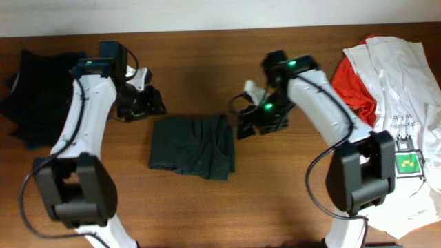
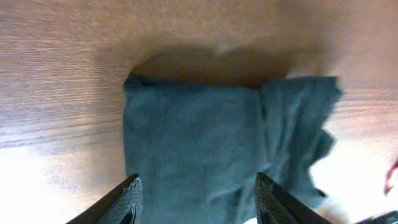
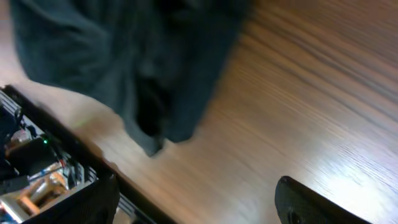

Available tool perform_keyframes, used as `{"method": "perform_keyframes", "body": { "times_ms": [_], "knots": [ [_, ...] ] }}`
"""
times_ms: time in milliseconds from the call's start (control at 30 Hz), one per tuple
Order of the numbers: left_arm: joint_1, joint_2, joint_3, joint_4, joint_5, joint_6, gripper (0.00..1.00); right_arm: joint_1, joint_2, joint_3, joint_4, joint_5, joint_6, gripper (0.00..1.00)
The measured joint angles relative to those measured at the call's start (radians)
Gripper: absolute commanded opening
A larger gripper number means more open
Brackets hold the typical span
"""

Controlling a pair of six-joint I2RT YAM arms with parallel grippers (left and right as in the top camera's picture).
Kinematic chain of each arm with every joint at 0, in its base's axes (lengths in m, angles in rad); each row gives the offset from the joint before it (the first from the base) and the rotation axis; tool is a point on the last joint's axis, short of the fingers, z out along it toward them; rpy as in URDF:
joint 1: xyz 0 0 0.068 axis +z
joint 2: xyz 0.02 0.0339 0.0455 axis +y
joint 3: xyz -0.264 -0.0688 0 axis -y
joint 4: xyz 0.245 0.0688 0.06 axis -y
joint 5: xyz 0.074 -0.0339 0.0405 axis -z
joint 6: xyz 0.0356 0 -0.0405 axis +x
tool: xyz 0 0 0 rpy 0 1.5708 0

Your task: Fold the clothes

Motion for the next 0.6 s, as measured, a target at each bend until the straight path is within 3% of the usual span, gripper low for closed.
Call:
{"method": "perform_keyframes", "body": {
  "times_ms": [133,200,267,300,367,533,600],
  "knots": [
    [-0.005,0.161,0.001,-0.005,-0.03,0.036,0.57,0.1,-0.001,-0.044,0.123,-0.025,0.077,0.76],
    [-0.005,0.22,0.001,-0.005,-0.036,0.043,0.57,0.124,0.001,-0.138,0.182,-0.042,0.105,0.67],
    [-0.005,0.246,0.001,-0.005,-0.045,0.044,0.57,0.146,0.003,-0.234,0.264,-0.066,0.118,0.42],
    [-0.005,0.253,0.001,-0.007,-0.058,0.044,0.57,0.163,0.004,-0.298,0.312,-0.077,0.125,0.12],
    [-0.005,0.255,0.001,-0.01,-0.089,0.045,0.57,0.18,0.006,-0.368,0.37,-0.066,0.147,0.04],
    [-0.005,0.255,-0.081,-0.095,-0.147,0.045,0.44,0.069,0.006,-0.378,0.468,0.138,0.251,0.06],
    [-0.005,0.256,-0.139,-0.109,-0.14,0.027,0.41,-0.011,0.006,-0.374,0.503,0.149,0.249,0.4]
  ]
}}
